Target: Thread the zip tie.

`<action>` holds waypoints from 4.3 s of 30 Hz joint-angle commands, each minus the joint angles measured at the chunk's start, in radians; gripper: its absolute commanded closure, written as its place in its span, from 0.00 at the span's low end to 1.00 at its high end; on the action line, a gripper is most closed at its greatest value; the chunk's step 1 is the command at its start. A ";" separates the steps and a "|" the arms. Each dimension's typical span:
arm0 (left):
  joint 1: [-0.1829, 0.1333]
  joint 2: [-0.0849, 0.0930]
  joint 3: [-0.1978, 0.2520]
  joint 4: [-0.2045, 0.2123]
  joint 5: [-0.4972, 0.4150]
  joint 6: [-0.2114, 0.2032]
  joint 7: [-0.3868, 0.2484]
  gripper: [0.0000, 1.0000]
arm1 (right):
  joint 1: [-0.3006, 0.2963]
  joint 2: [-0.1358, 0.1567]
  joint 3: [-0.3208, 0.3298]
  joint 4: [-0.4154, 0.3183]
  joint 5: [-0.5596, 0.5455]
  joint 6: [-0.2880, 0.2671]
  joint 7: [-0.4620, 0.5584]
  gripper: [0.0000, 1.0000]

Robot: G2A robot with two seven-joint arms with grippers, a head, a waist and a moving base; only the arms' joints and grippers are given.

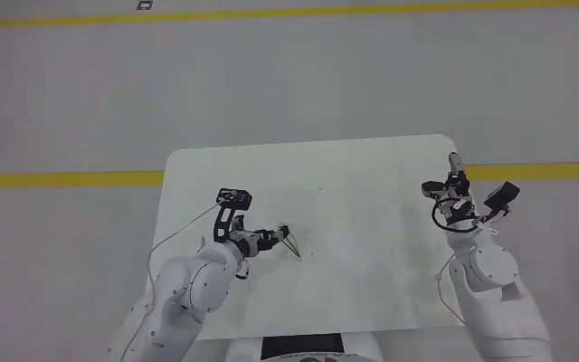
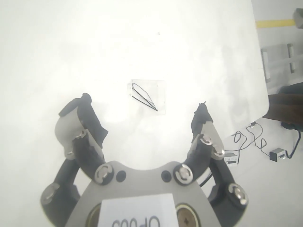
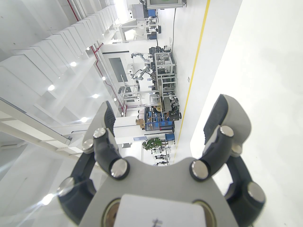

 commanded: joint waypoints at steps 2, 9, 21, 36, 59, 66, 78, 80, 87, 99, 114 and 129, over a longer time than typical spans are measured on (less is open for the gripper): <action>0.001 0.001 0.000 -0.001 -0.001 0.000 0.003 0.00 | 0.000 0.000 0.000 0.000 0.000 0.000 0.000 0.00; 0.001 0.001 0.000 -0.001 -0.001 0.000 0.003 0.00 | 0.000 0.000 0.000 0.000 0.000 0.000 0.000 0.00; 0.000 0.001 0.001 0.000 0.002 -0.003 0.007 0.00 | 0.000 0.000 0.000 0.000 0.000 0.000 0.000 0.00; -0.076 -0.090 0.158 0.007 0.302 0.000 -0.198 0.00 | 0.000 0.000 0.000 0.000 0.000 0.000 0.000 0.00; -0.049 -0.195 0.040 0.113 0.207 0.000 -0.238 0.00 | 0.000 0.000 0.000 0.000 0.000 0.000 0.000 0.00; -0.104 -0.257 0.034 0.166 0.244 0.000 -0.377 0.00 | 0.000 0.000 0.000 0.000 0.000 0.000 0.000 0.00; -0.128 -0.317 0.024 0.203 0.313 0.000 -0.427 0.00 | 0.000 0.000 0.000 0.000 0.000 0.000 0.000 0.00; -0.128 -0.317 0.024 0.203 0.313 0.000 -0.427 0.00 | 0.000 0.000 0.000 0.000 0.000 0.000 0.000 0.00; -0.135 -0.322 0.048 0.272 0.321 0.000 -0.377 0.00 | 0.000 0.000 0.000 0.000 0.000 0.000 0.000 0.00; -0.146 -0.332 0.060 0.292 0.336 -0.005 -0.362 0.00 | 0.000 0.000 0.000 0.000 0.000 0.000 0.000 0.00; -0.136 -0.334 0.096 0.291 0.320 0.000 -0.303 0.00 | 0.000 0.000 0.000 0.000 0.000 0.000 0.000 0.00; -0.154 -0.369 0.095 0.344 0.340 0.000 -0.321 0.55 | 0.000 0.000 0.000 0.000 0.000 0.000 0.000 0.00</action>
